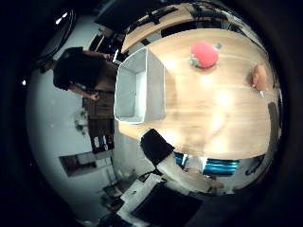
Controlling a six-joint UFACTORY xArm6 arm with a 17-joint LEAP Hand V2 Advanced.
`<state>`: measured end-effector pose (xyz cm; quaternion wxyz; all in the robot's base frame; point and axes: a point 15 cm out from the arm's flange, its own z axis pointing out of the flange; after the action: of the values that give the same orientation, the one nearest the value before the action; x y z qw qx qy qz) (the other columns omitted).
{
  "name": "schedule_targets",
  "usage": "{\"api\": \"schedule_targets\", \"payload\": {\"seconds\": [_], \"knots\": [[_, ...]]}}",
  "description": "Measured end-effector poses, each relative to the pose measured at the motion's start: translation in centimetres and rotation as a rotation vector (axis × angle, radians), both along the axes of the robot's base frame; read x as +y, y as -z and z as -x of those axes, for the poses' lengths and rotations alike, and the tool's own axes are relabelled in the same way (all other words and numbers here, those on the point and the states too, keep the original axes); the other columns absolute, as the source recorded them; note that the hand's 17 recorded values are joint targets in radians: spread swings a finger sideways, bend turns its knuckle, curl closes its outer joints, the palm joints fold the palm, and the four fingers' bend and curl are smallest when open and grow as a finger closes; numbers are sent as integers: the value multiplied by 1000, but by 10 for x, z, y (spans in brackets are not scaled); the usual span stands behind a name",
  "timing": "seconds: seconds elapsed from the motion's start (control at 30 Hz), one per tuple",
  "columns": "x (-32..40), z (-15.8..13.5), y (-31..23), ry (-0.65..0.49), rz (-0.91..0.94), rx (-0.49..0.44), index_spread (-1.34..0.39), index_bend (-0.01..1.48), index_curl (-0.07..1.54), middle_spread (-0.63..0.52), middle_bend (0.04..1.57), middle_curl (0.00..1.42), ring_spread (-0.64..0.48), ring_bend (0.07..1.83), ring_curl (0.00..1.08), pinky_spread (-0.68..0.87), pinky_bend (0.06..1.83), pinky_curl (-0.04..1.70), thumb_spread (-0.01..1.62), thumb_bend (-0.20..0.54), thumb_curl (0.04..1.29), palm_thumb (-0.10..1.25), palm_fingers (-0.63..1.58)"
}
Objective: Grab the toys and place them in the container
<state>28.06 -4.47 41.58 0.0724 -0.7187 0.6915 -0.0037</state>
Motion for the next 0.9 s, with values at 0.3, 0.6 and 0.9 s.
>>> {"api": "schedule_targets", "payload": {"seconds": [0.3,0.6,0.9], "knots": [[0,2,-3,-1,3,-11,-450,162,280,-117,264,365,-1,350,235,369,238,300,1102,-20,259,218,336],[-1,0,0,0,0,2,-453,164,282,-118,274,366,-1,348,233,369,239,299,1100,-22,259,221,339],[-51,-16,6,98,60,-23,-453,161,281,-118,271,364,-10,358,233,374,253,298,1092,-17,273,288,343]]}}
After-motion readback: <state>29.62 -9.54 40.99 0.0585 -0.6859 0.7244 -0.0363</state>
